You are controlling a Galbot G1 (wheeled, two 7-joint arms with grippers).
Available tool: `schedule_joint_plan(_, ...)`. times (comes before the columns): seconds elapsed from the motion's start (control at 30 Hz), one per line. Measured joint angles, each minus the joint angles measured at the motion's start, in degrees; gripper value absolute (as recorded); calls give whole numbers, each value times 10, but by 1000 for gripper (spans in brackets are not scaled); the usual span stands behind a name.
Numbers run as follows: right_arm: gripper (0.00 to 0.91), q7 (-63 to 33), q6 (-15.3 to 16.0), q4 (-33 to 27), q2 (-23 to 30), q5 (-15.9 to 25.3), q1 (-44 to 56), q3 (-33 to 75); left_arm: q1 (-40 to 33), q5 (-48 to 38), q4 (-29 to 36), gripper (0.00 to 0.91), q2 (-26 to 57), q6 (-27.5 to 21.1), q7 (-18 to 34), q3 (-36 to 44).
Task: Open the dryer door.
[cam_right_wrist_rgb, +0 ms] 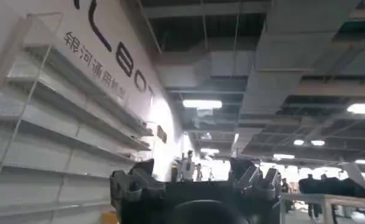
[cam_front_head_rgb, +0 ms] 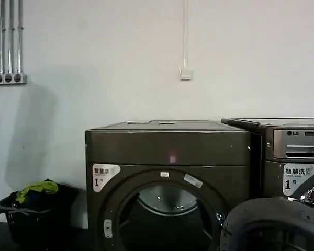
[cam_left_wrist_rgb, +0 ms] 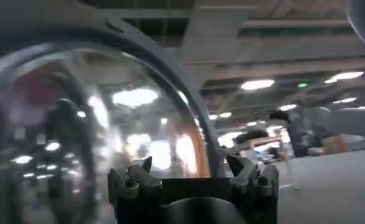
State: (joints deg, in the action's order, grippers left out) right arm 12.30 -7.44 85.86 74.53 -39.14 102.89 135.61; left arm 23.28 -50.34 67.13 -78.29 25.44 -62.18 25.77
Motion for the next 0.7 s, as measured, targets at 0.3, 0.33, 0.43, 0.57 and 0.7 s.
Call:
schedule_joint_plan(0.3,907,1,3,1,-15,6,-12,-14,78,47,120,907,134,-15,107,-100)
schedule_joint_plan(0.33,907,1,3,1,-17,7,-13,-15,88,49,134,907,145,-19,116,-115)
schedule_joint_plan(0.43,907,1,4,-2,-25,9,-16,-20,121,58,181,907,181,-38,153,-165)
schedule_joint_plan(0.57,907,1,4,-7,-36,15,-20,-26,169,71,238,907,224,-59,186,-234)
schedule_joint_plan(0.7,907,1,3,-11,-47,22,-26,-34,223,76,283,907,266,-67,215,-297)
